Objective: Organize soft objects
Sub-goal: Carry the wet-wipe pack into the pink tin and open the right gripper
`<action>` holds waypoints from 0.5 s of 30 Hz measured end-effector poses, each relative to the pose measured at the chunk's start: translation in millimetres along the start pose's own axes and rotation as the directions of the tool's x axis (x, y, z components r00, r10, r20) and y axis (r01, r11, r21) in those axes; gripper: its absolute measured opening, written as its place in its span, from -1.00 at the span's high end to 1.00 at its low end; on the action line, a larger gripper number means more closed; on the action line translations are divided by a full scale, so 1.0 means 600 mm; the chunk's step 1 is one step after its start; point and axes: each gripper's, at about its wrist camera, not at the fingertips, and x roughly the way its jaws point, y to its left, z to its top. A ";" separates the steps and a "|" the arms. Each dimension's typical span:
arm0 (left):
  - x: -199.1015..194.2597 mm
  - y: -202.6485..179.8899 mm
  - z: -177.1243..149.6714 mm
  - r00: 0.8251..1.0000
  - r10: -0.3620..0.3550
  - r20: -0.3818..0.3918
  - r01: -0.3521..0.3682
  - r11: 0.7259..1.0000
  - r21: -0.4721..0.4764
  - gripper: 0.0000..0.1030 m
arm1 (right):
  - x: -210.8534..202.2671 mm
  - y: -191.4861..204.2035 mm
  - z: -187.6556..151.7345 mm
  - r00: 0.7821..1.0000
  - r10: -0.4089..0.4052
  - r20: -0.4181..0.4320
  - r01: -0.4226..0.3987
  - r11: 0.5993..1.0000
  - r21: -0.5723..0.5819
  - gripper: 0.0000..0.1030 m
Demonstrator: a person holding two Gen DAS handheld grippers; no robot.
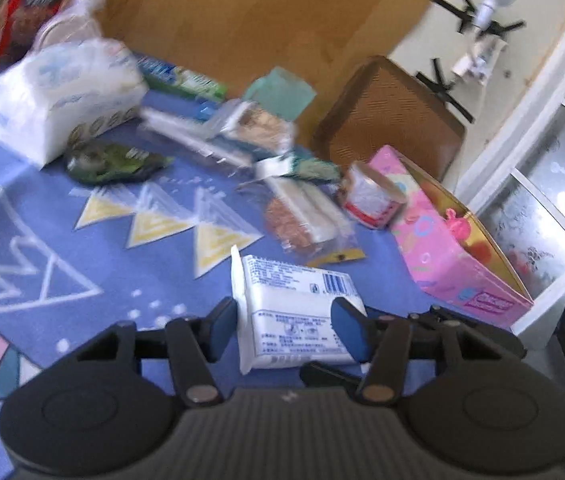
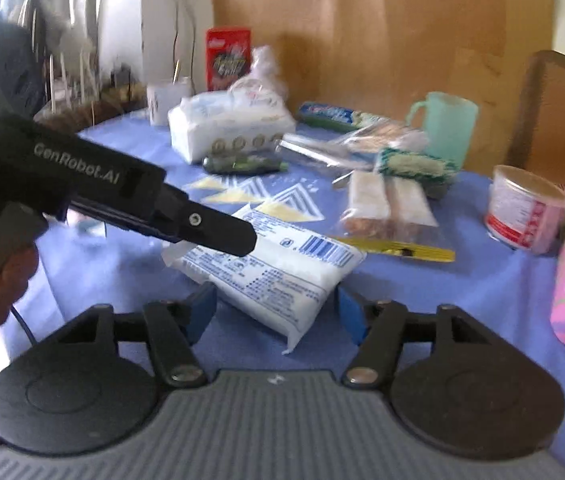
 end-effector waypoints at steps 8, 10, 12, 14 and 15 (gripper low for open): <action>0.047 -0.147 0.051 0.993 -0.111 0.027 0.105 0.979 0.176 -0.01 | -0.118 -0.038 -0.002 0.948 -0.225 0.227 0.228 0.974 0.015 -0.31; 0.077 -0.190 0.061 0.989 -0.150 0.021 0.142 0.966 0.216 -0.01 | -0.143 -0.064 -0.002 0.922 -0.291 0.257 0.290 0.956 0.043 -0.31; 0.112 -0.231 0.074 0.984 -0.179 0.002 0.173 0.954 0.245 -0.01 | -0.162 -0.098 -0.006 0.898 -0.351 0.263 0.340 0.936 0.087 -0.32; 0.146 -0.270 0.081 0.979 -0.204 -0.015 0.201 0.942 0.269 -0.01 | -0.176 -0.132 -0.008 0.877 -0.405 0.259 0.380 0.914 0.140 -0.32; 0.165 -0.291 0.084 0.976 -0.218 -0.022 0.215 0.935 0.283 -0.01 | -0.185 -0.148 -0.009 0.864 -0.430 0.261 0.400 0.902 0.163 -0.32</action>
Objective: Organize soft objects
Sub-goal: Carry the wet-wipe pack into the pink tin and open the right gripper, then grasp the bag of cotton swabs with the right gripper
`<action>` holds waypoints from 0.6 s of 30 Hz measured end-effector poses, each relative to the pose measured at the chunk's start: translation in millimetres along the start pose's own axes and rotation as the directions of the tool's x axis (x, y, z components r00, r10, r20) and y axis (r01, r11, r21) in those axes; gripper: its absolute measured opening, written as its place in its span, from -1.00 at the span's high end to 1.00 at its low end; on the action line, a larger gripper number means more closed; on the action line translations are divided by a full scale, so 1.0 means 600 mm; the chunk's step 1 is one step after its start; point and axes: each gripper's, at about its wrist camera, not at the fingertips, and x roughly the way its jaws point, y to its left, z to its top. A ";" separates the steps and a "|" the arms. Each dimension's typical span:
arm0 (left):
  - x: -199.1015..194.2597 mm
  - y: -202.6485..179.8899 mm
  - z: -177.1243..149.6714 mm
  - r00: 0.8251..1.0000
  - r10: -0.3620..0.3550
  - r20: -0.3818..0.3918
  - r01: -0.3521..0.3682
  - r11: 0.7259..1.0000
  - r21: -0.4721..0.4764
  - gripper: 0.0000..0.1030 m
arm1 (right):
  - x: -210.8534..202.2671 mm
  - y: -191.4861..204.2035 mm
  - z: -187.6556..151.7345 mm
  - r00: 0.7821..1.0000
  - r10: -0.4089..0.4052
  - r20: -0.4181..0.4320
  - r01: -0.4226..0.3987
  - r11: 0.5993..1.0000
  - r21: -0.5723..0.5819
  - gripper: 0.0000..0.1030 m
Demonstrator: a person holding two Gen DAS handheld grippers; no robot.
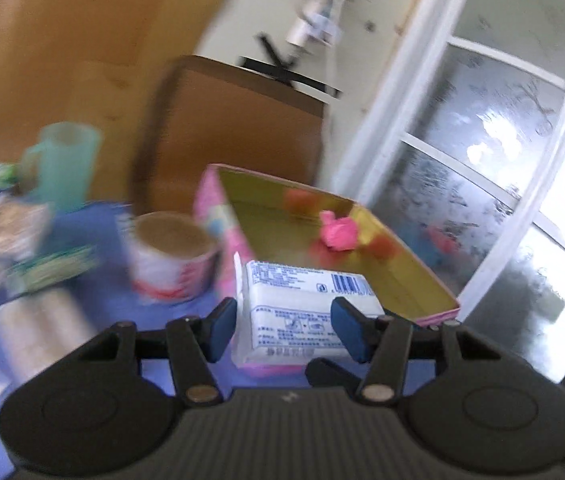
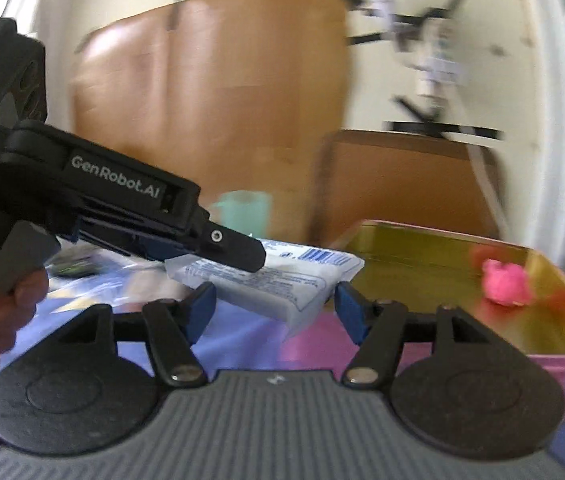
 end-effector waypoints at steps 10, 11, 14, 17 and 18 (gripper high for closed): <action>0.082 -0.048 0.005 0.999 -0.034 0.005 0.034 0.999 0.026 -0.08 | 0.015 -0.139 -0.006 0.954 -0.297 -0.032 0.296 0.927 0.230 -0.60; 0.069 -0.043 0.002 0.999 -0.028 0.017 0.027 0.999 0.031 -0.08 | 0.013 -0.139 -0.006 0.953 -0.301 -0.025 0.297 0.922 0.247 -0.60; 0.013 -0.010 -0.009 0.998 0.000 0.066 -0.002 1.000 0.024 -0.11 | 0.018 -0.133 -0.002 0.959 -0.285 -0.001 0.276 0.927 0.255 -0.49; -0.054 0.050 -0.033 0.990 0.082 0.114 -0.081 0.997 -0.016 -0.18 | 0.026 -0.094 0.012 0.979 -0.201 0.043 0.187 0.956 0.227 -0.17; -0.073 0.071 -0.040 0.985 0.119 0.123 -0.116 0.993 -0.032 -0.18 | 0.034 -0.077 0.019 0.986 -0.161 0.050 0.148 0.968 0.202 -0.11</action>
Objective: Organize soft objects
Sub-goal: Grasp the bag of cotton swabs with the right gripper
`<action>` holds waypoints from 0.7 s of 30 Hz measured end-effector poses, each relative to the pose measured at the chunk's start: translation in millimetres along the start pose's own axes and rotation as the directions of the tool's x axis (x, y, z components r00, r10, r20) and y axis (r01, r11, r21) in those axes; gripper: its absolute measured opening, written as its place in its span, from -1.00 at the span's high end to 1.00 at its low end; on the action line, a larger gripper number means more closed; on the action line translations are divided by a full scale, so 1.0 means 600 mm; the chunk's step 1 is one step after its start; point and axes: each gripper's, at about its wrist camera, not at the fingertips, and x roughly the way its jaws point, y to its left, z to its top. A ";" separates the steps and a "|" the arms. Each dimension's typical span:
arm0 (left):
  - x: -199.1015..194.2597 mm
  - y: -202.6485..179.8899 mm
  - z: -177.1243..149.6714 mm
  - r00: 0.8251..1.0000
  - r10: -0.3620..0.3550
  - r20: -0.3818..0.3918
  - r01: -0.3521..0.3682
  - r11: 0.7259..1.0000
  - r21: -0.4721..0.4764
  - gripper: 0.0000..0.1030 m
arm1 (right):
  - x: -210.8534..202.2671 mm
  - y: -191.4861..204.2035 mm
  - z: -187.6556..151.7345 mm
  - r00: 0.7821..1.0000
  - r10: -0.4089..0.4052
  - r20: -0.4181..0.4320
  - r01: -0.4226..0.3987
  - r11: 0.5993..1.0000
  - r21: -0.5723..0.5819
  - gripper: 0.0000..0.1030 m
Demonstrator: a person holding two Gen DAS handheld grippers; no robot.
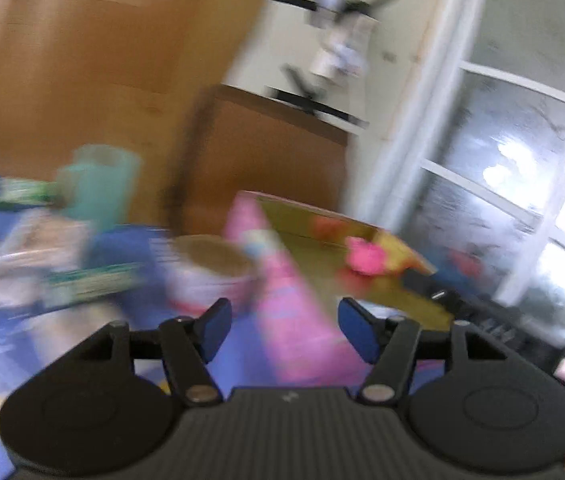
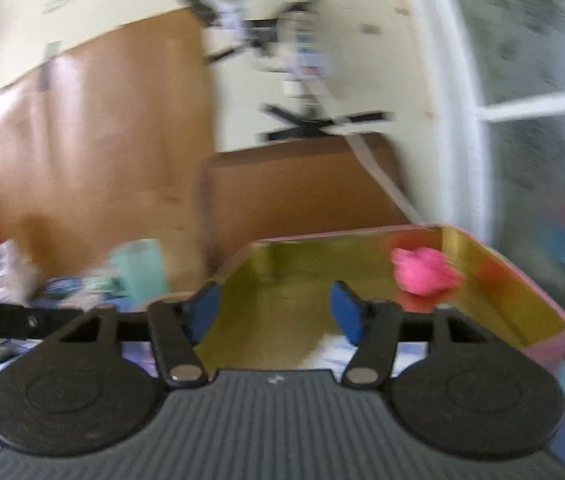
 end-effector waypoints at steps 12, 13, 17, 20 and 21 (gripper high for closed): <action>-0.112 0.246 -0.036 0.949 0.306 0.081 -0.271 0.917 -0.293 -0.18 | 0.278 0.246 0.042 0.848 0.396 -0.352 -0.410 0.911 0.040 -0.28; -0.114 0.246 -0.036 0.948 0.306 0.086 -0.269 0.917 -0.294 -0.18 | 0.310 0.258 0.041 0.837 0.386 -0.387 -0.394 0.917 0.061 -0.30; -0.110 0.241 -0.037 0.956 0.279 0.086 -0.245 0.926 -0.286 -0.24 | 0.394 0.278 0.021 0.812 0.337 -0.477 -0.308 0.941 0.139 -0.41; -0.112 0.244 -0.041 0.957 0.275 0.087 -0.238 0.924 -0.300 -0.25 | 0.427 0.272 0.005 0.779 0.352 -0.520 -0.283 0.936 0.210 -0.05; -0.114 0.247 -0.043 0.958 0.274 0.089 -0.235 0.921 -0.310 -0.25 | 0.421 0.269 0.006 0.780 0.358 -0.513 -0.292 0.934 0.208 0.20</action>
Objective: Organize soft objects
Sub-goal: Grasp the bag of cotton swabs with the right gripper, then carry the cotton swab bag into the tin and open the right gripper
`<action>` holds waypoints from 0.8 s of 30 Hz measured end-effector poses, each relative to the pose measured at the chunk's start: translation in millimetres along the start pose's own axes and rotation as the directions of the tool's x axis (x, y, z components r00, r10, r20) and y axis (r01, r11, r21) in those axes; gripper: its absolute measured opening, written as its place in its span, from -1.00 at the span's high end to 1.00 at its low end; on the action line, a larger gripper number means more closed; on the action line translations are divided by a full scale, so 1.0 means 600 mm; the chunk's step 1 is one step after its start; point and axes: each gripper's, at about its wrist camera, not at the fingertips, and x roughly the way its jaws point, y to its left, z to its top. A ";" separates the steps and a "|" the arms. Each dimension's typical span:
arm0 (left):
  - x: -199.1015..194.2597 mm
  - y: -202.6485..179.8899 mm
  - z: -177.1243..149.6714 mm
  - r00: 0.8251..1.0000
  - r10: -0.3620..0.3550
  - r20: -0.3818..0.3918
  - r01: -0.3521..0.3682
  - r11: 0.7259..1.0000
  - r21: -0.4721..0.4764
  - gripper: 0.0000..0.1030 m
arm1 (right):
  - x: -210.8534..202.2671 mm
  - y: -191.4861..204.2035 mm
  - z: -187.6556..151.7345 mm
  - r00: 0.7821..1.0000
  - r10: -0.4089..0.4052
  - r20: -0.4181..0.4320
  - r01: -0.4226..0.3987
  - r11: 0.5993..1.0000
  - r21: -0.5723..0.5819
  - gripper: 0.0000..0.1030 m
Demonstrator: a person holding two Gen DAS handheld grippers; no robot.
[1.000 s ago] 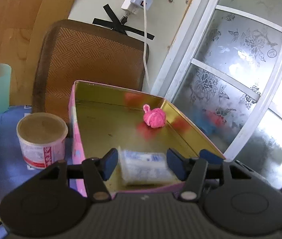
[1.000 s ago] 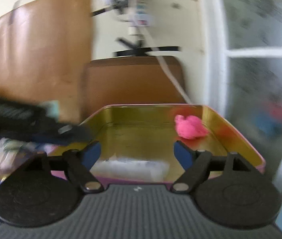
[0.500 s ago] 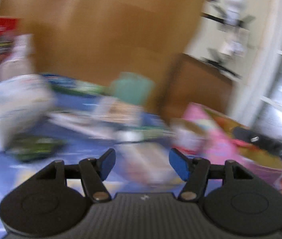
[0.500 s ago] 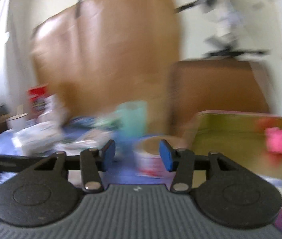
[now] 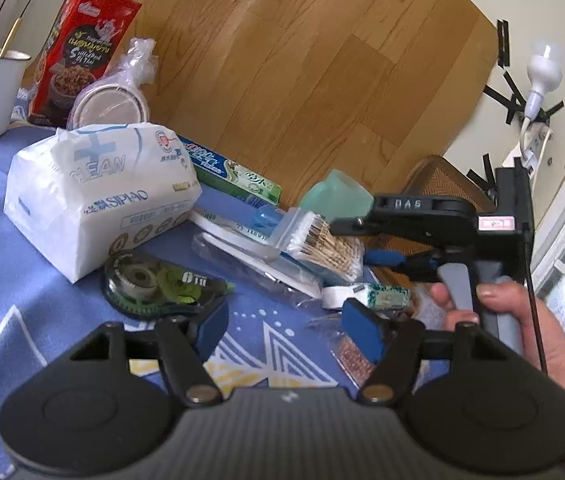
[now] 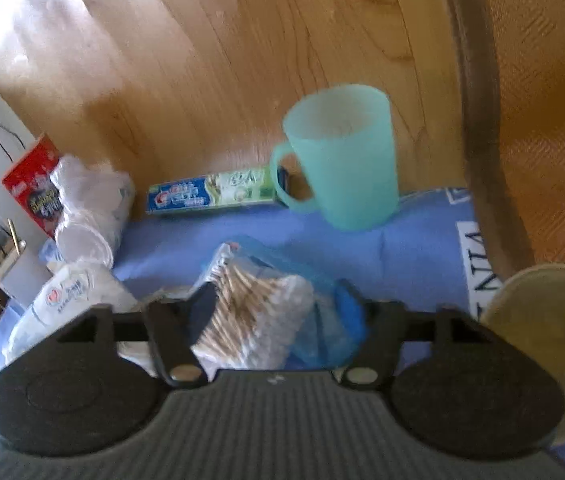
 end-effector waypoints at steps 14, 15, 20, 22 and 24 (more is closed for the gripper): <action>-0.017 0.024 0.002 0.998 -0.047 0.039 0.051 0.993 -0.102 -0.30 | -0.201 0.063 -0.157 0.965 0.256 -0.064 -0.262 0.955 -0.141 0.43; -0.016 0.016 0.001 0.998 -0.053 0.033 0.055 0.995 -0.080 -0.30 | -0.216 0.064 -0.172 0.970 0.234 -0.062 -0.241 0.954 -0.180 0.36; -0.022 -0.008 -0.012 0.992 -0.119 -0.036 0.118 0.993 -0.029 -0.24 | -0.294 0.038 -0.247 0.979 0.204 -0.010 -0.198 0.936 -0.291 -0.47; -0.034 -0.014 -0.023 0.987 -0.143 -0.079 0.141 0.990 -0.032 -0.24 | -0.298 0.048 -0.270 0.980 0.196 -0.014 -0.190 0.925 -0.328 -0.51; -0.044 -0.023 -0.031 0.983 -0.140 -0.118 0.139 0.990 -0.017 -0.24 | -0.287 0.065 -0.285 0.987 0.160 -0.012 -0.152 0.912 -0.380 -0.54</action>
